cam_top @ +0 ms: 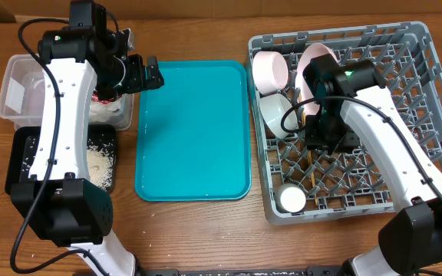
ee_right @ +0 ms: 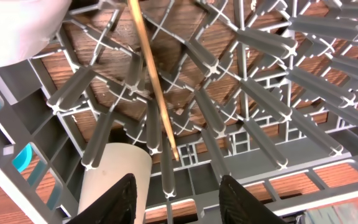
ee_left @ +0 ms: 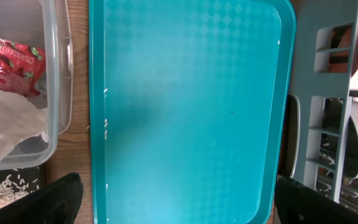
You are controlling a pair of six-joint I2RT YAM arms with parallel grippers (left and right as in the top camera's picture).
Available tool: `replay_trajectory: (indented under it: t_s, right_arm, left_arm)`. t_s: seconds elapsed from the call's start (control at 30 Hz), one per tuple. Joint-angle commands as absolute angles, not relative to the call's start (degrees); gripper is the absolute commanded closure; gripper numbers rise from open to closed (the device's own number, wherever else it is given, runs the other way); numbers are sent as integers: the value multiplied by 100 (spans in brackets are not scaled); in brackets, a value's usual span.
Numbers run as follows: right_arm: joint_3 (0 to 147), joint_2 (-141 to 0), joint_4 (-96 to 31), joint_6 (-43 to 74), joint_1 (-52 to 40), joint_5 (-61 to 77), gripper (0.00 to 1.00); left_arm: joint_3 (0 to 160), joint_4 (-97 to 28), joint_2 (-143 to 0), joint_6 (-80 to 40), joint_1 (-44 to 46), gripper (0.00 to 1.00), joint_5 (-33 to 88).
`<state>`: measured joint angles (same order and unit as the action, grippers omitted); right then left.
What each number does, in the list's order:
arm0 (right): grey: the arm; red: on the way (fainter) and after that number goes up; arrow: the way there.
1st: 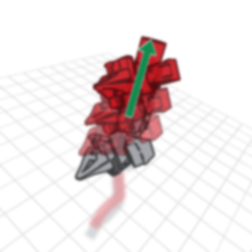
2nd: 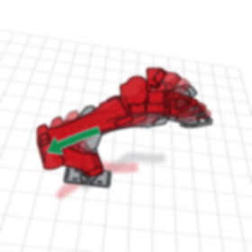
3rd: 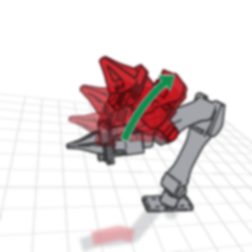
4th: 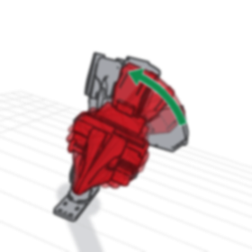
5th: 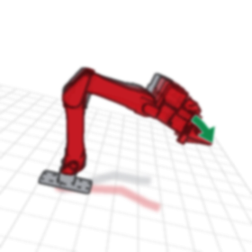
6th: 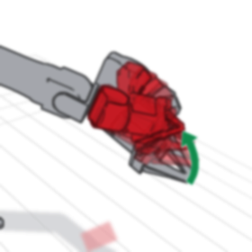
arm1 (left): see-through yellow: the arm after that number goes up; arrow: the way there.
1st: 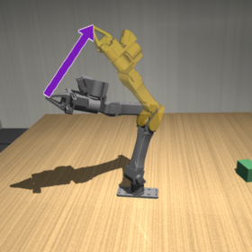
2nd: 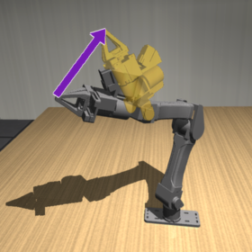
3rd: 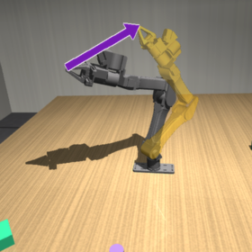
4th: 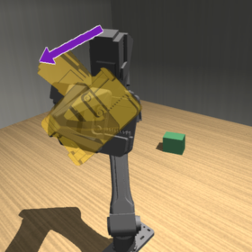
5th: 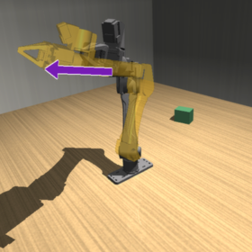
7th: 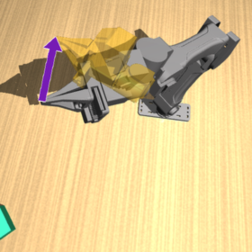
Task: Sort waste into correct bins and load items into the dishwasher
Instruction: 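Carry the second chopstick with the right gripper down into the rack, then open the right gripper and withdraw it from the rack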
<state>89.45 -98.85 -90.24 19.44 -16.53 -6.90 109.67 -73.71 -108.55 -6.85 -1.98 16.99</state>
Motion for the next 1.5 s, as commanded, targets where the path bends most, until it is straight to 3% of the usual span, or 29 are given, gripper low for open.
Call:
replay_trajectory:
  t_s: [0.0,0.27,0.3,0.37,0.6,1.0,1.23,1.47]
  right_arm:
    - [8978,-9738,-9030,1964,-1632,-773,57]
    - [9789,-9048,-9349,1975,-1822,-770,52]
    - [9939,-8910,-9404,1975,-1861,-768,42]
    - [10241,-8635,-9509,1977,-1922,-705,0]
    - [10547,-7743,-9164,2038,-1962,1717,0]
    - [10519,-7478,-9321,1144,-1929,615,0]
    - [9588,-6683,-7531,-333,-1245,497,0]
    - [7787,-5245,-6077,-445,-515,972,0]
  left_arm:
    - [11050,-7358,-10822,-620,-185,0,1741]
    - [11050,-7349,-10822,-620,-189,0,1741]
    - [11050,-7349,-10822,-620,-189,0,1741]
    - [11050,-7349,-10822,-620,-189,0,1741]
    - [11050,-7345,-10822,-620,-193,0,1741]
    - [11050,-7347,-10822,-620,-189,0,1741]
    - [11050,-7347,-10822,-620,-191,0,1741]
    - [11050,-7347,-10822,-620,-189,0,1741]
